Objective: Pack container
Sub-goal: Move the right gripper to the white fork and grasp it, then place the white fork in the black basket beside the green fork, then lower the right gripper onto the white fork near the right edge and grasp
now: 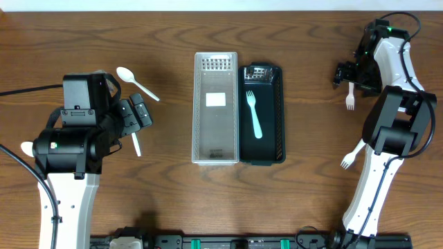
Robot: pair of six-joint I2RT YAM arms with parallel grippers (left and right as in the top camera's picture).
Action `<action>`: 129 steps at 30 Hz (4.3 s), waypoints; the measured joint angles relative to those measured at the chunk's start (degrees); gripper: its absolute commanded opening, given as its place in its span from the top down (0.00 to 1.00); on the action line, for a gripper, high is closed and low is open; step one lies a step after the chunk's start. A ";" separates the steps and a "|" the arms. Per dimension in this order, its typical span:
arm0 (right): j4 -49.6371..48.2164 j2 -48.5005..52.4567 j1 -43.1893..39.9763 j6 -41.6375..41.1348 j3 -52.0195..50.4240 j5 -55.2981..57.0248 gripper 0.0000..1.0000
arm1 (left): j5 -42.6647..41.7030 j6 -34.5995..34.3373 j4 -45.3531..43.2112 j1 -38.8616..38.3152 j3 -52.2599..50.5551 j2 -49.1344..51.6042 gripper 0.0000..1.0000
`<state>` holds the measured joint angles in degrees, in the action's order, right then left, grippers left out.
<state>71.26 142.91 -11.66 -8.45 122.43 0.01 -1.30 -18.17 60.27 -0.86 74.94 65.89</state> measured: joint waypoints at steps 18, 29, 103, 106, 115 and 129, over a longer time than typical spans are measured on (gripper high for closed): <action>1.05 0.00 0.00 0.13 -0.04 -0.04 0.64 | 0.00 0.00 0.00 -0.02 0.00 0.00 0.02; 1.42 0.00 0.00 0.09 -0.04 -0.07 0.90 | 0.00 0.00 0.00 -0.02 0.00 0.00 0.02; 1.05 -48.78 23.10 -37.53 -26.01 10.54 0.01 | 0.02 4.72 -0.20 -0.02 0.00 0.00 0.02; 3.17 -49.55 15.15 -37.27 -26.18 10.97 0.01 | 0.02 4.72 -0.20 -0.02 0.00 0.00 0.02; -4.79 -48.87 -1.11 -31.39 -41.40 8.46 0.01 | 0.04 4.72 -0.74 -0.02 0.00 0.00 0.02; -28.81 -48.35 -4.28 -21.55 -65.59 2.75 0.01 | 0.04 4.72 -0.94 -0.02 0.00 0.00 0.02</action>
<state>42.46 94.56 -15.94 -30.00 56.84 2.76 -1.26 -13.45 59.33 -0.89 74.94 65.89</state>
